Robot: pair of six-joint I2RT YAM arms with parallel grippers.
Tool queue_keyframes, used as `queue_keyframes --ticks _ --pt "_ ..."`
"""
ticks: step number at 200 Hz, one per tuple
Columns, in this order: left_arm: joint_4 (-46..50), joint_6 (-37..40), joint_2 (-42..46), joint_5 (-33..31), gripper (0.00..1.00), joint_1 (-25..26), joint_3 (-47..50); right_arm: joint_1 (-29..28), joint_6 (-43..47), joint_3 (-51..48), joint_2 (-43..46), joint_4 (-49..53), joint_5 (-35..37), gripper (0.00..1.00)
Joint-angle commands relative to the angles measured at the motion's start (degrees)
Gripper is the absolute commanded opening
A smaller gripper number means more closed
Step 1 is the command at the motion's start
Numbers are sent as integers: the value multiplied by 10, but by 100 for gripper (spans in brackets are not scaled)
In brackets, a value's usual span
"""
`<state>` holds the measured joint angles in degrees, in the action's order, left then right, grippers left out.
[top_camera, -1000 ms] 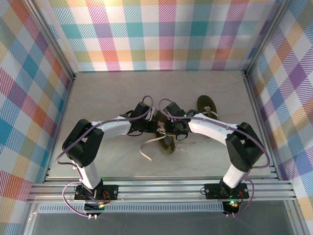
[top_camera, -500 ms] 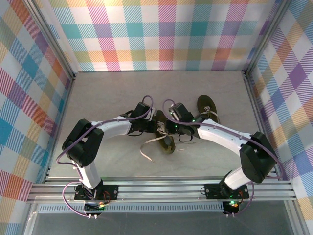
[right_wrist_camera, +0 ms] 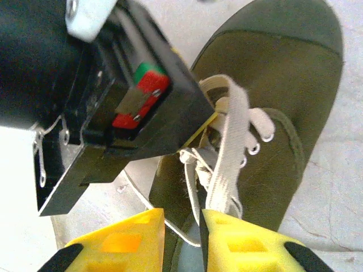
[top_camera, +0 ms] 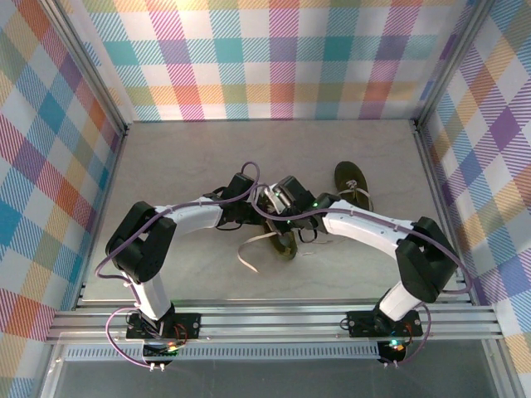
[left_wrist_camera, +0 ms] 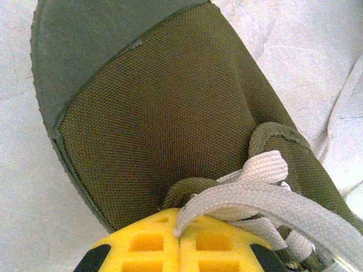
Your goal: Tie the shoes
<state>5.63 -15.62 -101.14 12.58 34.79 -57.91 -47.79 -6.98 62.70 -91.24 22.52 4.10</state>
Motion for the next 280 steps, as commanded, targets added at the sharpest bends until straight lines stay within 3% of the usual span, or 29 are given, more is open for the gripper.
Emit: queue_keyframes --ticks 1,100,164,280 --pt "-18 -11 -1 7 0 -2 5 -10 43 16 -16 9 17 24" --pt "-22 -13 -1 14 0 -7 8 -13 56 23 -62 0 87 26" --pt "-21 -12 -2 18 0 -7 4 -18 76 21 -62 -14 77 31" --pt "-24 -13 -7 24 0 -7 4 -27 77 1 -30 -50 90 32"
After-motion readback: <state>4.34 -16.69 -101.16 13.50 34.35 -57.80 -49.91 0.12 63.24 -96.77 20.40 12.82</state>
